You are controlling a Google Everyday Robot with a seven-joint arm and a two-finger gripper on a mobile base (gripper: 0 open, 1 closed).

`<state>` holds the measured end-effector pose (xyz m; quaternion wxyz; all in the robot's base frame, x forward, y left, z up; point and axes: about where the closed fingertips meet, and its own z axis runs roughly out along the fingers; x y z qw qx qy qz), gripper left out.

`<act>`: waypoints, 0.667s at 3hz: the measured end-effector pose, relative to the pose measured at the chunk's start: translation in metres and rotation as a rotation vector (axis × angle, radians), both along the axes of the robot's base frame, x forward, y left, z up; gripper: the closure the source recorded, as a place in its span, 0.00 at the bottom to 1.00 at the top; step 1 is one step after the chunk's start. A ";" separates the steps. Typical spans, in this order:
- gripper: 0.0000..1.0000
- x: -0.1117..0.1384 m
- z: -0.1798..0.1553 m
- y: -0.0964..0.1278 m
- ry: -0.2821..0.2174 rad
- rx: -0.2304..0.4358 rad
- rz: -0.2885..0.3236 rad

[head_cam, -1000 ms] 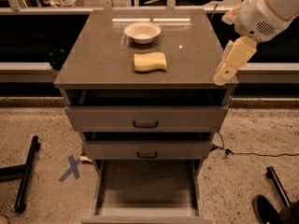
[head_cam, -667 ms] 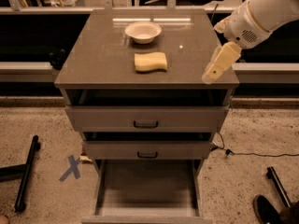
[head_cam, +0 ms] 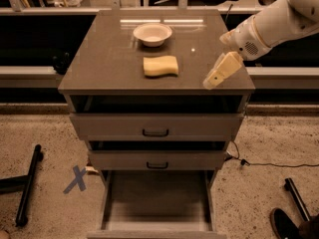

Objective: Place sponge into bottom drawer

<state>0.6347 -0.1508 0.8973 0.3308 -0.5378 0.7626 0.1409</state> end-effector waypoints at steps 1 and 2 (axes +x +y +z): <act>0.00 0.026 -0.008 0.016 -0.008 0.044 0.003; 0.00 0.051 -0.015 0.033 0.008 0.061 0.010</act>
Offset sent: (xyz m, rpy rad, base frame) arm 0.0802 0.0492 -0.0179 0.0819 0.0191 0.0110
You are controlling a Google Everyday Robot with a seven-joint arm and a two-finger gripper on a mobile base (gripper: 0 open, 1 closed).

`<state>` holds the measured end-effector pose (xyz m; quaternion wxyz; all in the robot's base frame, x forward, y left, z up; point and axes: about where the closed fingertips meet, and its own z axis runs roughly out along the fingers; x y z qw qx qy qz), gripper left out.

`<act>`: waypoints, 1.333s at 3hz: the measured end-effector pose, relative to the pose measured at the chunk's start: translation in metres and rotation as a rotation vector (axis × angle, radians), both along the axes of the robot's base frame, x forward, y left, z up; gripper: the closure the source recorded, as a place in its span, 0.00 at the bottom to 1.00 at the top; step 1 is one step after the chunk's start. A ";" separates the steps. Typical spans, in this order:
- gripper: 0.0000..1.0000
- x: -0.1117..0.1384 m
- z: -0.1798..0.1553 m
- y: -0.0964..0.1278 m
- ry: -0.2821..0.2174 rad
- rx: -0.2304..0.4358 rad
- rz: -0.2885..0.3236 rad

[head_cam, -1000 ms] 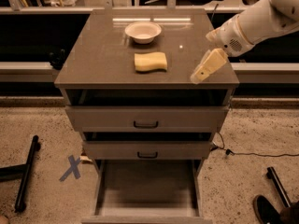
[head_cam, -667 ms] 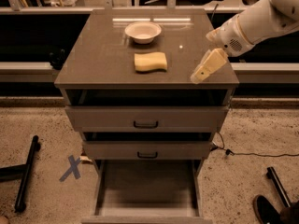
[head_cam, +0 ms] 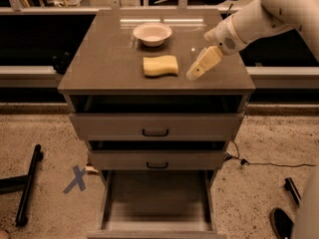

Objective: Place sponge into bottom drawer

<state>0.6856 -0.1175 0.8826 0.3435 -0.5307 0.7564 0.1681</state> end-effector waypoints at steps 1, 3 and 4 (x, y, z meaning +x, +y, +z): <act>0.00 0.020 -0.018 0.017 0.042 0.007 0.006; 0.00 0.038 -0.040 0.051 0.092 0.005 0.021; 0.00 0.041 -0.048 0.064 0.112 0.009 0.033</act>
Offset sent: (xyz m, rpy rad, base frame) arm 0.0465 0.0502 -0.0381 0.0119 0.0944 0.0172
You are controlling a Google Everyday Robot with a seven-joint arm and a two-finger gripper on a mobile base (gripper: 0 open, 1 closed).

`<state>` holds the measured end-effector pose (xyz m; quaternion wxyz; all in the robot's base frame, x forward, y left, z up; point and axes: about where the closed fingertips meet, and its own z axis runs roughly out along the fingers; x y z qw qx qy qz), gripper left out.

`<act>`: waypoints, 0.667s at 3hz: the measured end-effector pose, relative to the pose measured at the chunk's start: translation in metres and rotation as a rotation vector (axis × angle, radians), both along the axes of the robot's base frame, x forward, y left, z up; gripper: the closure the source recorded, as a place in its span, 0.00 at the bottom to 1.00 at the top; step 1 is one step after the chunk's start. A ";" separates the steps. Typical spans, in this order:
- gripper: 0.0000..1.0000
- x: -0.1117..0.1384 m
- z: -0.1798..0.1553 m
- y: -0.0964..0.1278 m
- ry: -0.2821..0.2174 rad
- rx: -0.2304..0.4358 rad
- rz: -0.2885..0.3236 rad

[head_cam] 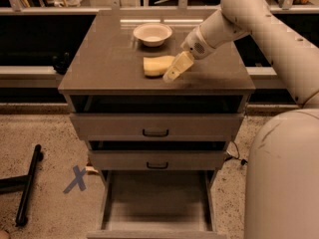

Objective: Place sponge into bottom drawer

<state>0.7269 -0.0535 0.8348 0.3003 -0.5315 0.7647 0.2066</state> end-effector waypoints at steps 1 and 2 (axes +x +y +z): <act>0.14 0.002 -0.006 0.012 0.013 0.012 0.012; 0.45 0.001 -0.014 0.024 0.034 0.044 0.029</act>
Offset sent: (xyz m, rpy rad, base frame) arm 0.0026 0.0269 -0.0171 0.0657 0.0474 0.0321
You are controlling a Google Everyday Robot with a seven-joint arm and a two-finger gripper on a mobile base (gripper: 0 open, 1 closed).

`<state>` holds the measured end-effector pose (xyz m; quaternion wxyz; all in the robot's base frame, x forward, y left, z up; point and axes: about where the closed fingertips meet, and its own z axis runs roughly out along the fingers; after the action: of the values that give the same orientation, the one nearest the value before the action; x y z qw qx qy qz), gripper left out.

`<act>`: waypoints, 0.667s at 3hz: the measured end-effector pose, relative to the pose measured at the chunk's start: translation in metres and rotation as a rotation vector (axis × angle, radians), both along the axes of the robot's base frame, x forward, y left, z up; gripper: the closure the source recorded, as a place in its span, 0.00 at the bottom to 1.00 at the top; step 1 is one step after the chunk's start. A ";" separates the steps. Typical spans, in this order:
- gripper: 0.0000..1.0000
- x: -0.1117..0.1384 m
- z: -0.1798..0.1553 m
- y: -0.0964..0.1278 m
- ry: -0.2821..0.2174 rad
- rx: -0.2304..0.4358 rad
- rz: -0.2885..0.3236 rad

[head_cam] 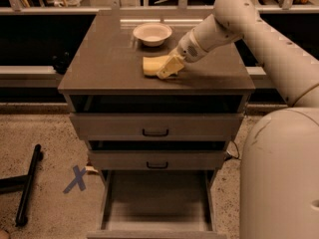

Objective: Place sponge into bottom drawer

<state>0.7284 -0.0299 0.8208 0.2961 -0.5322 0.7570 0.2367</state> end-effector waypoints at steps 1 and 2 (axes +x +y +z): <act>0.76 -0.006 0.010 0.001 -0.025 0.032 0.013; 0.98 -0.035 0.055 -0.012 -0.133 0.051 0.041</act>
Offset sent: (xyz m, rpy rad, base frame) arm -0.0769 -0.0343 0.1263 0.0702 -0.2886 0.0685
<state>0.6936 -0.0415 0.8758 0.3542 -0.5546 0.7183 0.2259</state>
